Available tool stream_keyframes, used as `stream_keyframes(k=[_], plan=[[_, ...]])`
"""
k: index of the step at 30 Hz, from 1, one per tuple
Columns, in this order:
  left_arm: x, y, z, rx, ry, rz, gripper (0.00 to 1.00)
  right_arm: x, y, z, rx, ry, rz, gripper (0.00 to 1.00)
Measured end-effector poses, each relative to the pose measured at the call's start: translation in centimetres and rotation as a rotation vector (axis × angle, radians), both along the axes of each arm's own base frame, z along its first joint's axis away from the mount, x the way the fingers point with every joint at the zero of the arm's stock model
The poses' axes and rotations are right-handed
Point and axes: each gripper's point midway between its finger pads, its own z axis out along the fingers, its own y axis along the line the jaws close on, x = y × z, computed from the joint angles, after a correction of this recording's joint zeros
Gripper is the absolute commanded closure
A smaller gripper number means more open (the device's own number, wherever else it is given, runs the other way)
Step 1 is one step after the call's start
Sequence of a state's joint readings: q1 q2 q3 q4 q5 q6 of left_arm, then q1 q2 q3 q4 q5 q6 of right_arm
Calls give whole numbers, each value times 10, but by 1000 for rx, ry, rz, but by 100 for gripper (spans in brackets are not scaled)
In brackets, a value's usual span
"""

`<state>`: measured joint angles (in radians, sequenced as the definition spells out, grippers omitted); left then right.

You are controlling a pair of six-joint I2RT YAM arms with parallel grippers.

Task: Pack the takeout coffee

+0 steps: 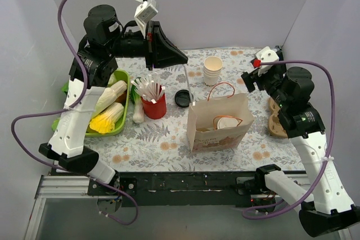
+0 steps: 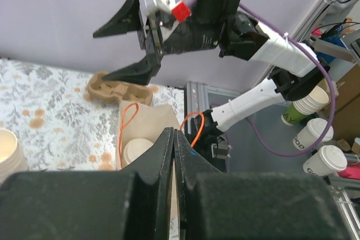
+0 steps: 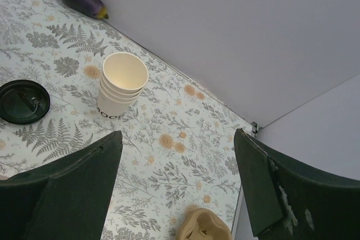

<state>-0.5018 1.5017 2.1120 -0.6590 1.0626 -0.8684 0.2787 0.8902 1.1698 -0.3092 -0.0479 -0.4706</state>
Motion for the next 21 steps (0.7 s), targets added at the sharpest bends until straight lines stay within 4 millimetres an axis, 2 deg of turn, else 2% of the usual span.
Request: stream_keyframes(k=[5,9,14,19,20,21], plan=[[-4,1,31,-45,-88,2,100,-1,-1,0,4,-1,0,13],[-12,4,38,-57,-116,-1,100,0,-1,-1,5,-1,-2,13],[-18,-5,18,-29,-66,-37,100,1,-1,2,14,-10,-2,13],[-19,-26,-14,21,17,-89,100,4,1,1,23,-5,2,13],[-19,-31,-18,27,28,-101,70,5,2,0,25,-2,3,13],[-19,-35,-22,35,38,-107,56,5,2,-1,25,0,6,13]])
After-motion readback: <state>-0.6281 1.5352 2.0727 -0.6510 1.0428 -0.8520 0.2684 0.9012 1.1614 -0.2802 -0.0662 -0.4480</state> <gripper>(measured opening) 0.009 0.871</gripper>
